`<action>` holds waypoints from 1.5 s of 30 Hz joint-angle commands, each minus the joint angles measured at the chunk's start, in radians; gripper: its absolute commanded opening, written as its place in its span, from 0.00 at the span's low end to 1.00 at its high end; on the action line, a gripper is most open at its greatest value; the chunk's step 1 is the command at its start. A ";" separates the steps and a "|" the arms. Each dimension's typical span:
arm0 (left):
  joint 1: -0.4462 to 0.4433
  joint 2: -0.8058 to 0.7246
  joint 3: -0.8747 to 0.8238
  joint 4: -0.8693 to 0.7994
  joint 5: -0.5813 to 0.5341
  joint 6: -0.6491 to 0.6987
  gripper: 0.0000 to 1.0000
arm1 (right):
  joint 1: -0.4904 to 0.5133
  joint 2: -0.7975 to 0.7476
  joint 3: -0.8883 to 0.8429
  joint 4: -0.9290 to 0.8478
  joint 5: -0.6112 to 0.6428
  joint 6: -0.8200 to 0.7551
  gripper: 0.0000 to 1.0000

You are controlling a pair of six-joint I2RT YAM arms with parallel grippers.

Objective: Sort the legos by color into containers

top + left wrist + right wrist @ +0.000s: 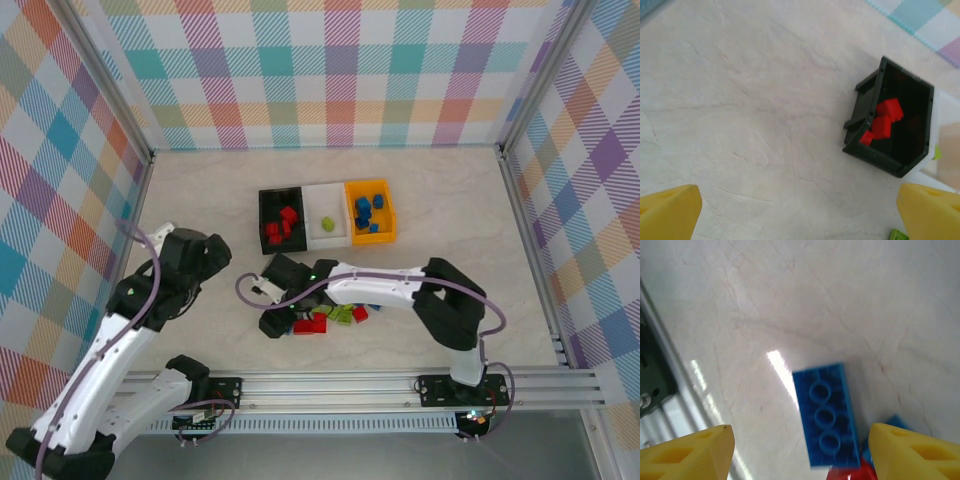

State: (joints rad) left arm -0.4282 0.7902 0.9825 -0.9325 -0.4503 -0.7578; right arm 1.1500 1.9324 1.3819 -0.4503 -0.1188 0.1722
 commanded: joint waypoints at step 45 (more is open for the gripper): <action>-0.148 0.356 -0.038 0.245 0.279 0.069 1.00 | -0.634 -0.179 0.002 -0.018 0.302 0.243 0.20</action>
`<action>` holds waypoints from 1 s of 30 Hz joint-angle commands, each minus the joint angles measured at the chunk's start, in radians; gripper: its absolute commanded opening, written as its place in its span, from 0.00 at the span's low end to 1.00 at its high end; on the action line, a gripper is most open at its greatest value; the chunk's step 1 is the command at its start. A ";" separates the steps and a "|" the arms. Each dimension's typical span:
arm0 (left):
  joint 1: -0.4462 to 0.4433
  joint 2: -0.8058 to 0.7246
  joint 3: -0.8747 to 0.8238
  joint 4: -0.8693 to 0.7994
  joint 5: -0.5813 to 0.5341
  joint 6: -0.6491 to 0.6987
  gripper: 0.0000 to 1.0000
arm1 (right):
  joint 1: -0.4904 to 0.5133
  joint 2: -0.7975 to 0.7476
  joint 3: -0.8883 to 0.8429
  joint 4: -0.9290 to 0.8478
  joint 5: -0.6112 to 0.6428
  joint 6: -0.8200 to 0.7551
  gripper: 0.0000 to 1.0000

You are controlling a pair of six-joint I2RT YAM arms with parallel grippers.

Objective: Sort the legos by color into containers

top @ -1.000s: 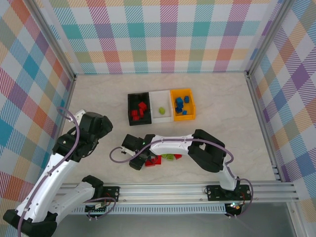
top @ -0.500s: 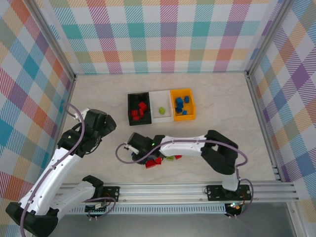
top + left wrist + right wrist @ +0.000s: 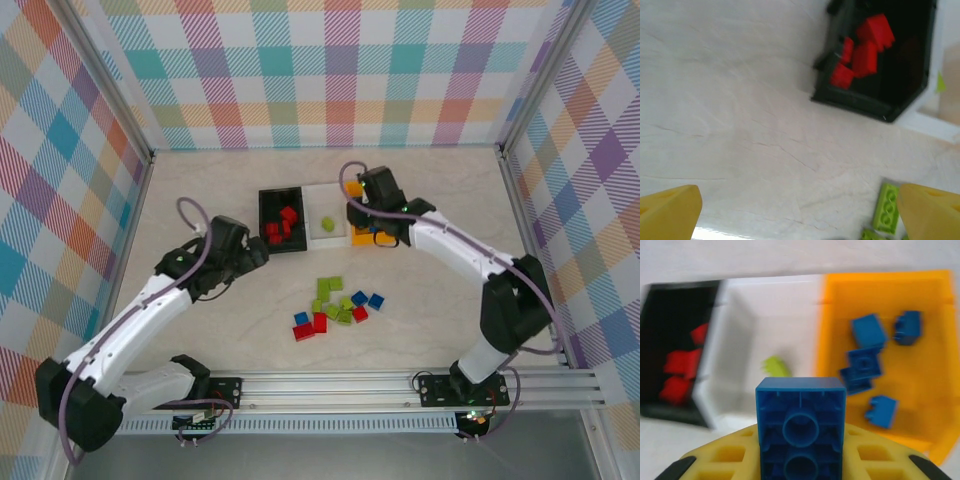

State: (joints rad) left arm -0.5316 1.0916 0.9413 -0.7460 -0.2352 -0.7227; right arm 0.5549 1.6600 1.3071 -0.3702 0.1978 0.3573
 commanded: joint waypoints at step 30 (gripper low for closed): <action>-0.363 0.530 0.052 0.019 0.228 0.158 0.70 | -0.108 0.113 0.117 -0.113 -0.055 0.079 0.66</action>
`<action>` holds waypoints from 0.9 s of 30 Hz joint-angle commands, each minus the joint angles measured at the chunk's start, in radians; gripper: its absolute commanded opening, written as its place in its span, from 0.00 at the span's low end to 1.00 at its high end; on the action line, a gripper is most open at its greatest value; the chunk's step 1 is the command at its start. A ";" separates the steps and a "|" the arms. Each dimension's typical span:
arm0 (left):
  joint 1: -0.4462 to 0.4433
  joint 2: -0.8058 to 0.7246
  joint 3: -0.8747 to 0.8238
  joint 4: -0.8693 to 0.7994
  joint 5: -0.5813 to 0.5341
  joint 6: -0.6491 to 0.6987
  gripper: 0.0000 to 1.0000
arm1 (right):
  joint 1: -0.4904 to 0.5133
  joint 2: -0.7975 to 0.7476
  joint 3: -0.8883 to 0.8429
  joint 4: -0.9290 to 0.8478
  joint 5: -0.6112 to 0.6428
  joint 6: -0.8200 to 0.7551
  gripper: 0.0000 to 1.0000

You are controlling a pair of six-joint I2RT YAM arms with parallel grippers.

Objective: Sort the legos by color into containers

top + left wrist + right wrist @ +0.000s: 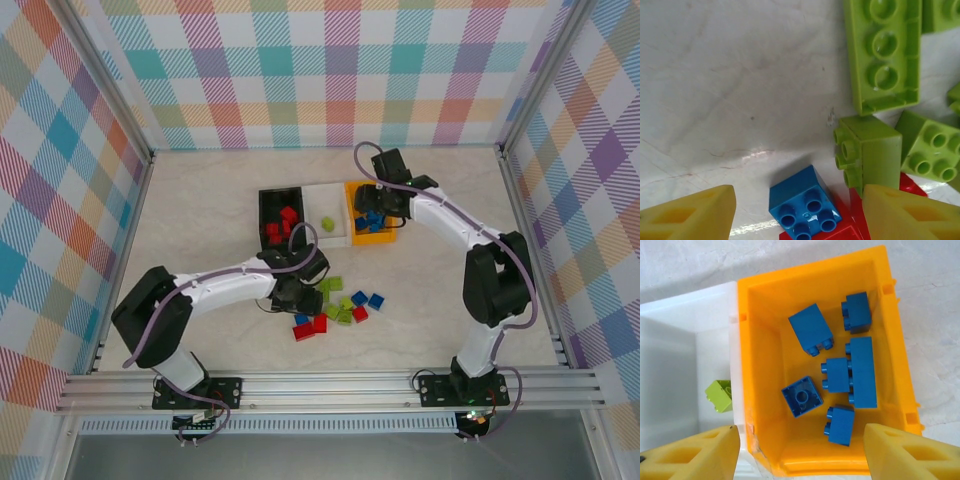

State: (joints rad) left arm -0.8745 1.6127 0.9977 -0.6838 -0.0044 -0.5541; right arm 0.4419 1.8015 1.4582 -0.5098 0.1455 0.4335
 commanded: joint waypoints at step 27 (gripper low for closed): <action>-0.117 -0.060 -0.081 -0.123 -0.013 -0.061 0.92 | 0.003 -0.076 -0.102 0.057 -0.019 0.012 0.65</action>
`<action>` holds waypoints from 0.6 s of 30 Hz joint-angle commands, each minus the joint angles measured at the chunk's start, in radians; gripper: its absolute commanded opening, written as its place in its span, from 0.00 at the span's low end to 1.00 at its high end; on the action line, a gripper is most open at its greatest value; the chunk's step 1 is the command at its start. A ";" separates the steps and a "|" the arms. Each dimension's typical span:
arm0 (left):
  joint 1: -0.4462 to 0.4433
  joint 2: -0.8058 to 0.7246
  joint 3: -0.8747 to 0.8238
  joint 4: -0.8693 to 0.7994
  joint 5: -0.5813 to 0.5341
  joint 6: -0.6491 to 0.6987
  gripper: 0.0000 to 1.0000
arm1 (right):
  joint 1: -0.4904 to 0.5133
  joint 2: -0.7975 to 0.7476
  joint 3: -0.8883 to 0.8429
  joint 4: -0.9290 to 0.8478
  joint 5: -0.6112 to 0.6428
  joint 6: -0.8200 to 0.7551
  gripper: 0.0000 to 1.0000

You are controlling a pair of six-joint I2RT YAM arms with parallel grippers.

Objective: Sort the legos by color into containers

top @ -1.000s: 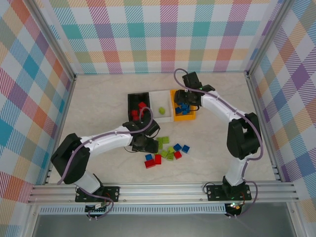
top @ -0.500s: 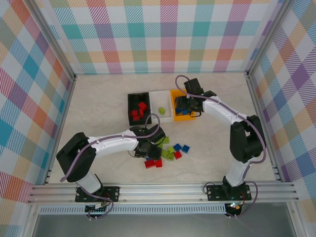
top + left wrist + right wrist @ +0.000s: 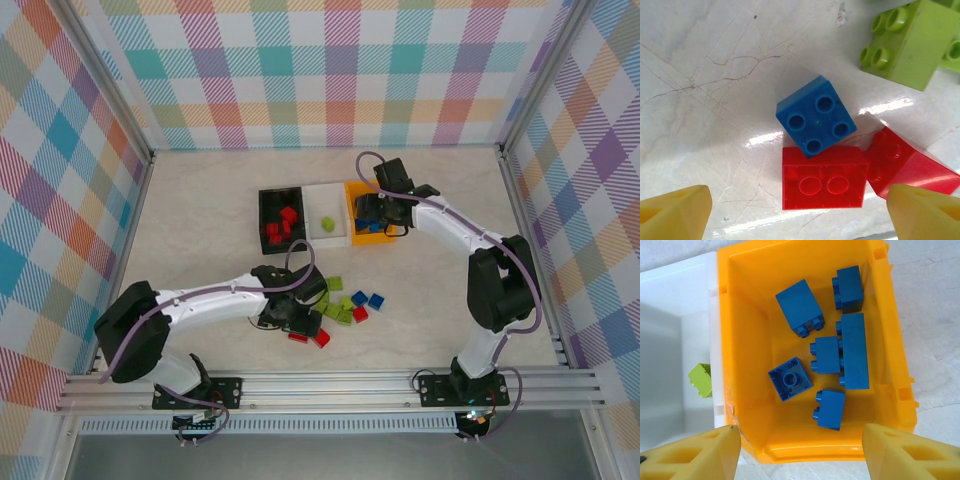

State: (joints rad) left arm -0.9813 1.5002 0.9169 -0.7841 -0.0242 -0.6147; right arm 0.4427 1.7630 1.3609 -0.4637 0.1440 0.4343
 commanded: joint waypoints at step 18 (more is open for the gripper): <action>-0.095 0.002 0.067 -0.095 -0.095 -0.017 0.99 | 0.000 -0.035 -0.040 0.019 -0.017 0.018 0.65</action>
State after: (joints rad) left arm -1.0649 1.5761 0.9913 -0.7925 -0.0441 -0.6147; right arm 0.4423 1.7523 1.3350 -0.4599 0.1406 0.4377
